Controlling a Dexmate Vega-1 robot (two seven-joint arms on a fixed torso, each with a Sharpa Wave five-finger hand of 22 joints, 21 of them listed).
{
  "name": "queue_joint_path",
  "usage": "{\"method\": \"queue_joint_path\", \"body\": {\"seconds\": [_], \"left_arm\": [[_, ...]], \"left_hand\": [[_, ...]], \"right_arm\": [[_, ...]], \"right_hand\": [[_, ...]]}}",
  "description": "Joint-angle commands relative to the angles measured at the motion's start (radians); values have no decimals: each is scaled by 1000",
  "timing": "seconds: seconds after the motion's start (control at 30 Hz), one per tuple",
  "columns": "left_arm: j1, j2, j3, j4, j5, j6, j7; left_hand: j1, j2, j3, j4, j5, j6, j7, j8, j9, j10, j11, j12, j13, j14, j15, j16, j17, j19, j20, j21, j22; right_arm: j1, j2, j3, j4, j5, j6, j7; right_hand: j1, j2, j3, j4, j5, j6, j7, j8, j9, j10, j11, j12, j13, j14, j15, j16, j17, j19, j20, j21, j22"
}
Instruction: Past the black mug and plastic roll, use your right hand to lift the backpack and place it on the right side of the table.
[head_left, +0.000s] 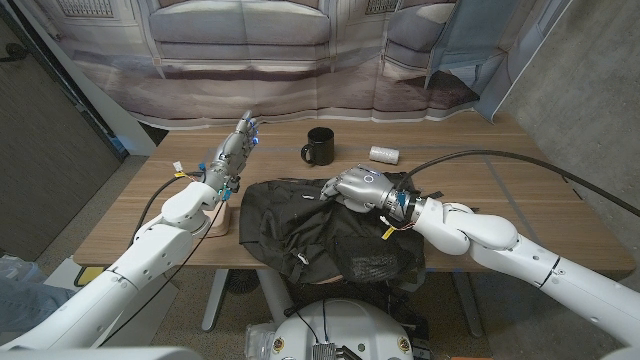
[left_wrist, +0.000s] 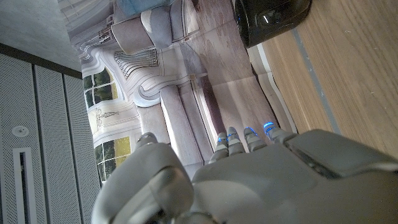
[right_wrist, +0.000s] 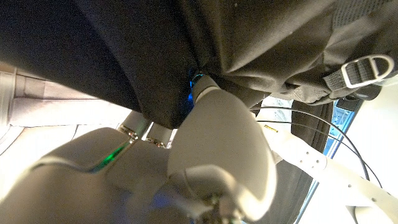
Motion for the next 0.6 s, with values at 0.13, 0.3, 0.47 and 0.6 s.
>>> {"method": "queue_joint_path", "body": {"seconds": [0.13, 0.3, 0.47, 0.6], "left_arm": [[13, -1, -9, -6, 1, -13, 3], [18, 2, -14, -9, -1, -12, 4], [19, 0, -15, -7, -3, -17, 0], [20, 2, -18, -9, -5, -14, 0]], "left_hand": [[3, 15, -10, 2, 7, -1, 4, -3, 3, -6, 1, 0, 2, -6, 0, 1, 4, -3, -2, 3, 2], [4, 15, -11, 2, 7, -2, 4, -3, 3, -6, 2, 0, 2, -5, 0, 1, 4, -3, -2, 3, 2], [4, 16, -11, 2, 7, -2, 5, -4, 3, -7, 1, 0, 2, -5, 1, 1, 4, -3, -1, 3, 2], [4, 16, -12, 2, 7, -2, 5, -4, 3, -7, 3, 0, 2, -5, 0, 2, 4, -4, -1, 3, 2]], "right_arm": [[-28, -12, 49, -53, 39, -6, 33], [-33, -13, 61, -66, 38, -5, 35], [-38, -13, 74, -80, 47, -8, 48], [-41, -13, 83, -91, 56, -9, 57]], "right_hand": [[-6, 2, 11, 1, 7, 15, 5, -7, 3, 23, -4, -2, 6, 42, -87, -1, 5, -1, -135, 9, -1], [-6, 2, 13, 0, 7, 17, 6, -9, 2, 31, -1, 1, 9, 49, -88, 2, 8, 4, -134, 13, -2], [-5, 0, 15, -2, 7, 18, 5, -11, 2, 31, 2, 0, 13, 53, -88, 2, 10, 6, -134, 16, -3], [-6, -1, 17, -3, 7, 20, 6, -13, 2, 33, 1, 0, 15, 55, -87, 2, 11, 7, -134, 19, -4]]}}
